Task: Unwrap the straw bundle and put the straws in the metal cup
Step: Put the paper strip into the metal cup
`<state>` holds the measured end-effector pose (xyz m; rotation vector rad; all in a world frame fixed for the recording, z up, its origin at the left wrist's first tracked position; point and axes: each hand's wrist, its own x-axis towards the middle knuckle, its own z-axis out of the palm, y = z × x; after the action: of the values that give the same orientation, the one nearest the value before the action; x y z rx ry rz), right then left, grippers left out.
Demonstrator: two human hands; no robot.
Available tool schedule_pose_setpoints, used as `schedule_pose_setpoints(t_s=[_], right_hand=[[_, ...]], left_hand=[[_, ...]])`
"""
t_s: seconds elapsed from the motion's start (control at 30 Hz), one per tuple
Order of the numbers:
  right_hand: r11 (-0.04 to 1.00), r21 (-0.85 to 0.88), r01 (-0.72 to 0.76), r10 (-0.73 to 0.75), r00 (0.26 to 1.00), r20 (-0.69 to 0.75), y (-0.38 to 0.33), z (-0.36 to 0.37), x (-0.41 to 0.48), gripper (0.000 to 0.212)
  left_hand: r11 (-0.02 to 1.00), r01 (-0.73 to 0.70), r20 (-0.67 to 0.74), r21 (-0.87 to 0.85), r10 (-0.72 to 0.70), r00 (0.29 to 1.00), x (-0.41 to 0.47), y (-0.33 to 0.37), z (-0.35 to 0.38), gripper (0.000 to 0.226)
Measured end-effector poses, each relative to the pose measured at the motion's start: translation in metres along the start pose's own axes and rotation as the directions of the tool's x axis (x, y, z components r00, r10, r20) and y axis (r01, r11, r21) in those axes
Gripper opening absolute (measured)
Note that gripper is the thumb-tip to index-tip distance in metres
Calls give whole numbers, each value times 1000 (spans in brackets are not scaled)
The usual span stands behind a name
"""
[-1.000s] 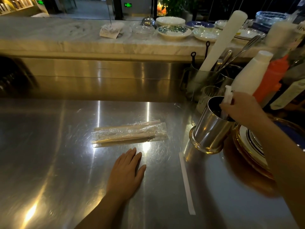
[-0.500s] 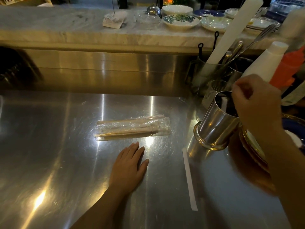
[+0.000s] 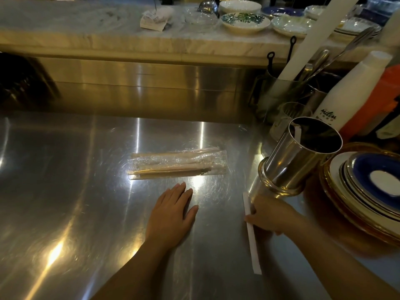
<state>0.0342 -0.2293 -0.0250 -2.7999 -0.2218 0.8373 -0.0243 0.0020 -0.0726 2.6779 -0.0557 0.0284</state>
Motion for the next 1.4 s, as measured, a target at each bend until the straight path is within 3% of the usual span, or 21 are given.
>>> schedule_pose_setpoints(t_s=[0.07,0.3,0.47,0.57,0.63,0.7,0.77,0.8,0.93,1.07,1.13,1.27,1.4], right_hand=[[1000,4,-5,5,1000,-30,-5,3,3,13],[998,2,57,-57,996,-62,-12,0,8,20],[968,209,143,-78,953,-292,-18,-71,-6,25],[918,295,265,-49,814,-579,-10,-119,-25,22],[876,311,368,13,628,-778,-1,-140,-35,21],[856,310,413,115,432,-894,7,-152,-38,23],[877,292,381,164,334,-928,15,-154,-33,28],[892,291,345,171,340,-925,19,-152,-29,28],[952,268,144,171,477,-862,31,-128,-16,24],[967,252,23,176,652,-738,34,-121,-10,28],[967,256,17,175,687,-705,33,-124,-9,30],[954,273,123,144,610,-779,28,-130,-12,23],[934,132,333,-39,461,-886,11,-126,-17,11]], left_hand=[[1000,0,0,-4,0,1000,0,1,-1,53],[1000,15,23,14,-15,1000,1,-1,1,53],[1000,12,12,6,-13,1000,1,0,1,53],[1000,4,8,6,-4,1000,0,-1,1,53],[1000,5,-3,-8,-5,1000,0,-2,1,54],[1000,4,-14,-12,-4,1000,0,-1,1,53],[1000,-5,-21,2,5,1000,0,-1,1,52],[1000,-7,-29,3,7,1000,0,-1,2,52],[1000,4,-47,-5,-5,999,0,-1,2,53],[1000,9,-44,-9,-9,999,1,-4,5,52],[1000,9,-42,3,-9,999,1,-4,6,54],[1000,13,-47,5,-12,999,1,-4,6,55],[1000,-7,-71,9,8,997,2,-3,5,50]])
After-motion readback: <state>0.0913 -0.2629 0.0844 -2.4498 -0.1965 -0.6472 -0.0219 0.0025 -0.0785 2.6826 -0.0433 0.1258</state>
